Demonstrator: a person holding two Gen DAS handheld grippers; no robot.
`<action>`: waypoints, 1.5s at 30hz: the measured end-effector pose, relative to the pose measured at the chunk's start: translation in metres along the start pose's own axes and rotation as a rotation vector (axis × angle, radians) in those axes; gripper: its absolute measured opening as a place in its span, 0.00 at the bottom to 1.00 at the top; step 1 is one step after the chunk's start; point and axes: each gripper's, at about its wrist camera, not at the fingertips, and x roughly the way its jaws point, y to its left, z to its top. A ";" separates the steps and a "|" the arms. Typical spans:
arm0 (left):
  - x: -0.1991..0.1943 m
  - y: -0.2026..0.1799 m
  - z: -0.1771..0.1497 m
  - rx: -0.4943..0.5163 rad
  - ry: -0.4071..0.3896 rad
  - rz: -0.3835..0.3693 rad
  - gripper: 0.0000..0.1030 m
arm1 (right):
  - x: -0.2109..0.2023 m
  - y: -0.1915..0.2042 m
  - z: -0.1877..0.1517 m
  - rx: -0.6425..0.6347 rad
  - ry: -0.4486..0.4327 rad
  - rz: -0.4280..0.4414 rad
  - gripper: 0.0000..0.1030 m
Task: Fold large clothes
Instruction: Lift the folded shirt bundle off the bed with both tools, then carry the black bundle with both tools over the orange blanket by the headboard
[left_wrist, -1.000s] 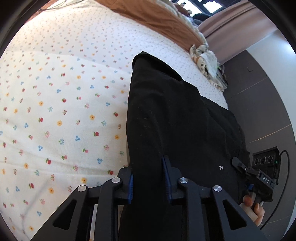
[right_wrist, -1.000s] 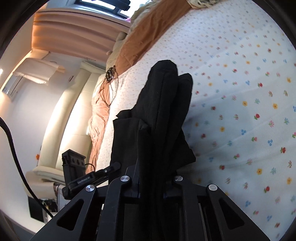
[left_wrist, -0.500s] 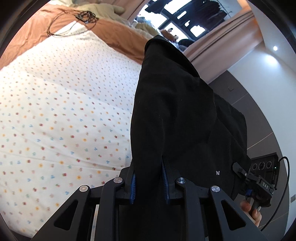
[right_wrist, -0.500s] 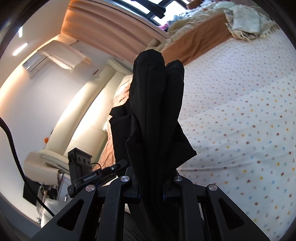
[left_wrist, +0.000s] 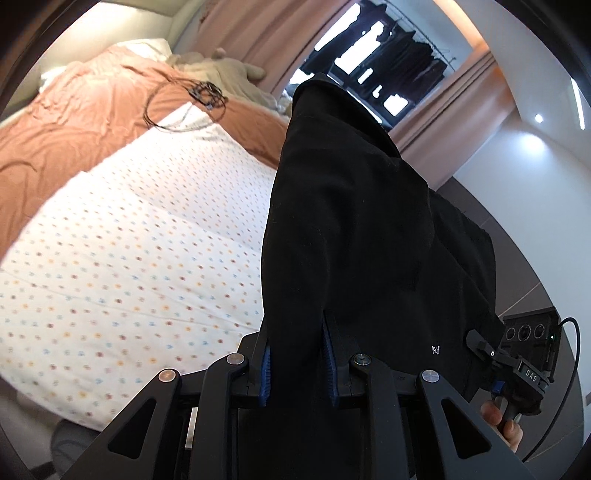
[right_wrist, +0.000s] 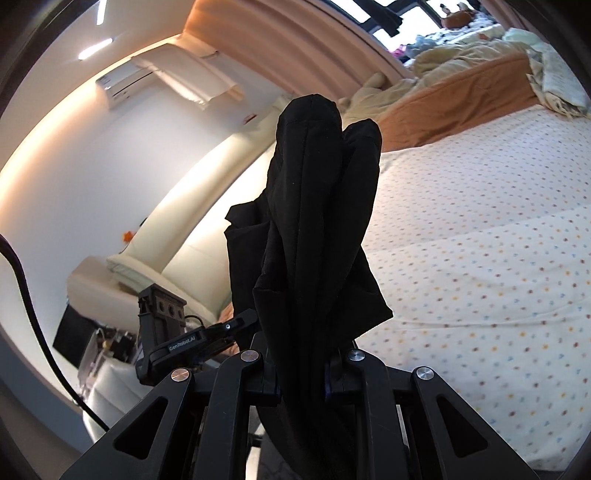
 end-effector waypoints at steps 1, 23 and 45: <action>-0.012 0.001 -0.003 0.001 -0.012 0.003 0.23 | 0.002 0.009 -0.003 -0.012 0.002 0.009 0.16; -0.246 0.018 -0.009 0.010 -0.268 0.080 0.22 | 0.036 0.201 -0.064 -0.182 0.040 0.215 0.16; -0.310 0.139 0.070 -0.011 -0.326 0.206 0.22 | 0.213 0.260 -0.060 -0.266 0.222 0.329 0.16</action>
